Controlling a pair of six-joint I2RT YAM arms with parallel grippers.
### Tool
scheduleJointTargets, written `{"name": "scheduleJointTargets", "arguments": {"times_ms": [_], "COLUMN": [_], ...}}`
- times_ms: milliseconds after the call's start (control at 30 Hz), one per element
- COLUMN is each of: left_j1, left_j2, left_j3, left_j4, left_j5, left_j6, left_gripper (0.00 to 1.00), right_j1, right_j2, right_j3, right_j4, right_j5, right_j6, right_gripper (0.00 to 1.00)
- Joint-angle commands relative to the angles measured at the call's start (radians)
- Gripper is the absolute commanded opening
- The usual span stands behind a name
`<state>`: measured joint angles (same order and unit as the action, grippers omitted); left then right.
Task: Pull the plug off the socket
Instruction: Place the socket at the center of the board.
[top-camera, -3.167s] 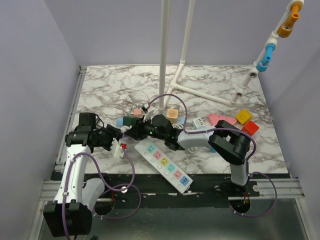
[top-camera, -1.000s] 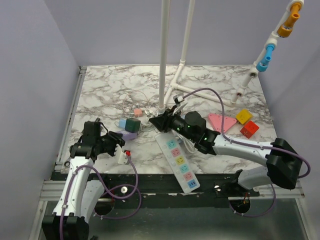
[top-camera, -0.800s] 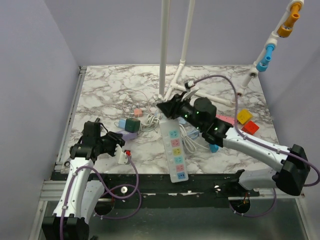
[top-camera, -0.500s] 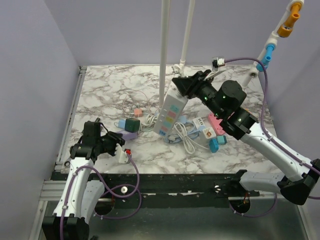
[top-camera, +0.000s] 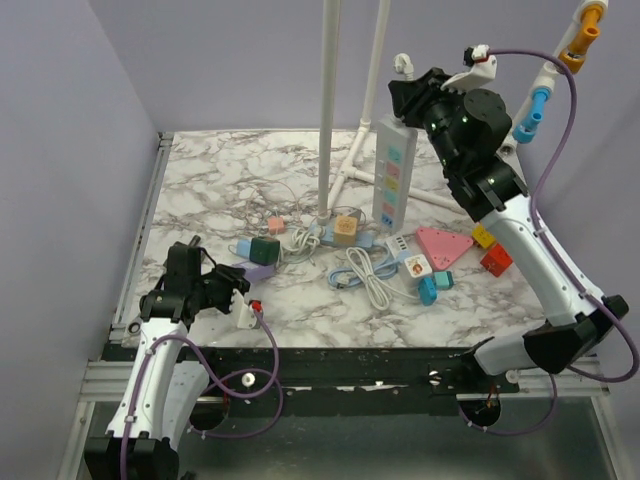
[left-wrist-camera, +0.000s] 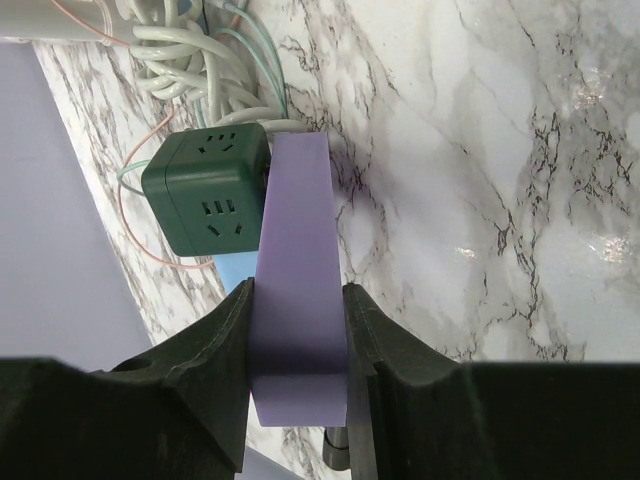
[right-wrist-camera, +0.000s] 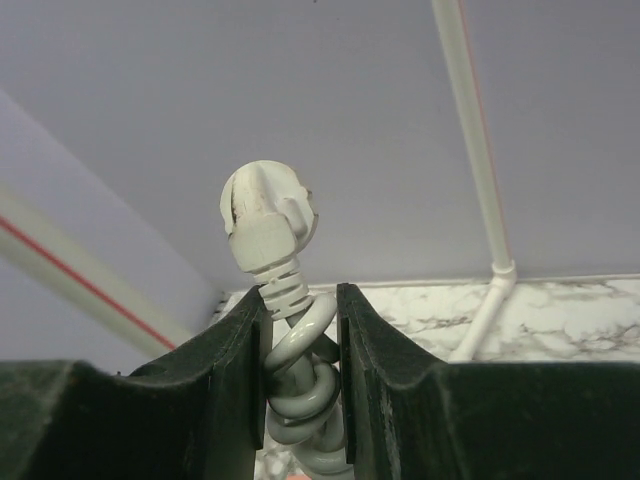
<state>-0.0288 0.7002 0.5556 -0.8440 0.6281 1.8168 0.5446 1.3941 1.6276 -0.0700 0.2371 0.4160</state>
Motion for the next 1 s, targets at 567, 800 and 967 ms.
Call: {"name": "scheduleJointTargets", "arguments": {"times_ms": [567, 800, 967], "left_j1": [-0.004, -0.006, -0.008], "left_j2": [0.043, 0.028, 0.024], "left_j3": [0.043, 0.081, 0.099], "left_j4": [-0.136, -0.107, -0.134], "left_j5": [0.043, 0.106, 0.133], "left_j6": [-0.105, -0.234, -0.283], "left_gripper": [0.15, 0.32, 0.45], "right_j1": [-0.229, -0.233, -0.232], "right_j2": [0.417, 0.655, 0.672], "right_j3": [0.018, 0.21, 0.154], "right_j4": [0.237, 0.026, 0.026], "right_j5": [0.118, 0.288, 0.254], "right_j6": [-0.109, -0.173, -0.139], "right_gripper": [0.01, 0.01, 0.18]}}
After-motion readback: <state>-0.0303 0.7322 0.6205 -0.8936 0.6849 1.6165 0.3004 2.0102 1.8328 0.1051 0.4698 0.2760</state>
